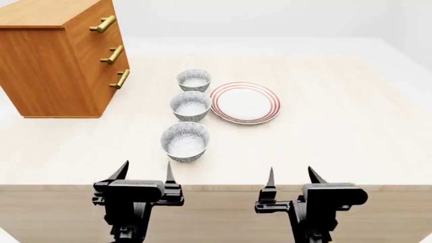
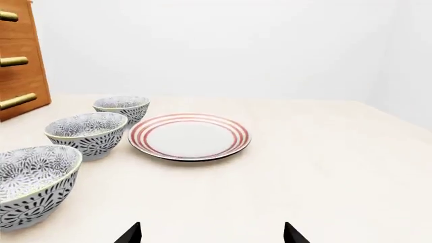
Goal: Stack the bowl in the middle on the bowl at the back.
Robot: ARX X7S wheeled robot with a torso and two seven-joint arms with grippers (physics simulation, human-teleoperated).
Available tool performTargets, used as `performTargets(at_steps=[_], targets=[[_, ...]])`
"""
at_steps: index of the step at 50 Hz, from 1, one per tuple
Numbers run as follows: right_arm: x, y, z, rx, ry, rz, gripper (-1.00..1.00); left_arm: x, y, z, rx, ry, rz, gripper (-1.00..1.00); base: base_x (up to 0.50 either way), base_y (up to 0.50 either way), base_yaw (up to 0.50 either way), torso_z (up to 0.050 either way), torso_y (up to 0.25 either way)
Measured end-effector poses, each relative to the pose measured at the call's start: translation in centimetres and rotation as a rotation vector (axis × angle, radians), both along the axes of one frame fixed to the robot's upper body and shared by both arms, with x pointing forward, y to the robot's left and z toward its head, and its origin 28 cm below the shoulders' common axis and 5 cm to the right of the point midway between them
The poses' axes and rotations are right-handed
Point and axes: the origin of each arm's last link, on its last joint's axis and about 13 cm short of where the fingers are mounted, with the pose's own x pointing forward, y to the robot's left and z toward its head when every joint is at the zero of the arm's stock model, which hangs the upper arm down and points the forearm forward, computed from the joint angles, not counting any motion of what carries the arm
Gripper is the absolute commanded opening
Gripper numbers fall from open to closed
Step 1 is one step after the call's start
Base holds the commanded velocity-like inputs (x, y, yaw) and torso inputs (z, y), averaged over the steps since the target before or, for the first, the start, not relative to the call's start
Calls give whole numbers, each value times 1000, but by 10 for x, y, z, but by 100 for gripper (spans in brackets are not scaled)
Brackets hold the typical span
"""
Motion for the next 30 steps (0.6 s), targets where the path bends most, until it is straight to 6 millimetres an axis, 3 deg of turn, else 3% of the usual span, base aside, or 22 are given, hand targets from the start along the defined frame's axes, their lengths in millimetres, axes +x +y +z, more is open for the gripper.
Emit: performTargets(at_steps=[30], targets=[[29, -31, 108, -61, -60, 28, 100, 73, 3, 106, 11, -140, -74, 100, 0, 0, 0, 0, 0]])
